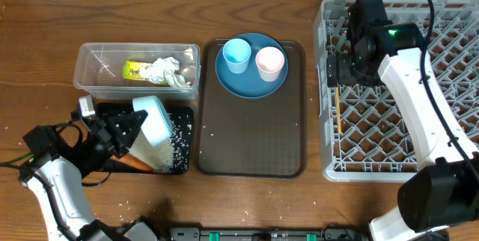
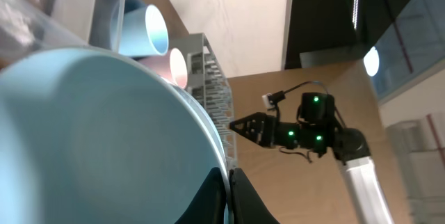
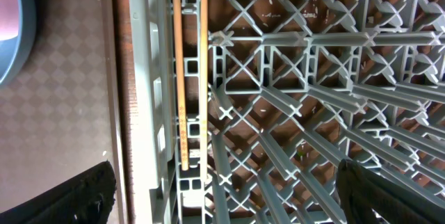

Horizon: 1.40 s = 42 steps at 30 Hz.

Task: Sort waste into correct bins and load items into the dishwasher rack
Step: 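Tilt the bowl with the left gripper to pour rice onto black tray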

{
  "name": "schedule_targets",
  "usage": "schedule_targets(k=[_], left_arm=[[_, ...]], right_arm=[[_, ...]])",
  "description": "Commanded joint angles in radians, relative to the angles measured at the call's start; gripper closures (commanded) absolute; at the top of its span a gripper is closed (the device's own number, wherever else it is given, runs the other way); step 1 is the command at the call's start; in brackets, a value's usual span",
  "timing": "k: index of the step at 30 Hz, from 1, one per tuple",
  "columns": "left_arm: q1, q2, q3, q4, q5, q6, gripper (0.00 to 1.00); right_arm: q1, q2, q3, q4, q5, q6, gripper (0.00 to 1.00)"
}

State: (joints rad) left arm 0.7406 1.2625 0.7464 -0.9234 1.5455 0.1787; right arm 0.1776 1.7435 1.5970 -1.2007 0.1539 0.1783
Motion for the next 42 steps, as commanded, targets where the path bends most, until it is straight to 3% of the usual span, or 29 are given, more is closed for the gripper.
schedule_targets(k=[1,3,10,20,24,33,42], left_arm=[[-0.002,0.002,0.002,-0.040,0.026,0.006,0.94],[-0.002,0.005,0.002,0.006,0.022,0.042,0.93],[-0.002,0.005,0.002,0.024,0.017,-0.017,0.93],[-0.013,-0.005,0.076,0.047,0.008,-0.179,0.94],[-0.079,-0.040,0.125,0.047,-0.129,-0.245,0.94],[-0.420,-0.156,0.154,0.119,-0.567,-0.423,0.94],[-0.894,-0.171,0.154,0.245,-0.987,-0.602,0.94]], right_arm=[[-0.006,-0.003,0.005,0.000,0.003,0.008,0.01],[-0.006,-0.003,0.005,0.000,0.003,0.008,0.01],[-0.006,-0.003,0.005,0.000,0.002,0.008,0.01],[-0.006,-0.003,0.005,0.000,0.003,0.008,0.01],[-0.006,-0.003,0.005,0.000,0.002,0.008,0.01],[-0.006,-0.003,0.005,0.000,0.002,0.008,0.01],[-0.006,-0.003,0.005,0.000,0.003,0.008,0.01]])
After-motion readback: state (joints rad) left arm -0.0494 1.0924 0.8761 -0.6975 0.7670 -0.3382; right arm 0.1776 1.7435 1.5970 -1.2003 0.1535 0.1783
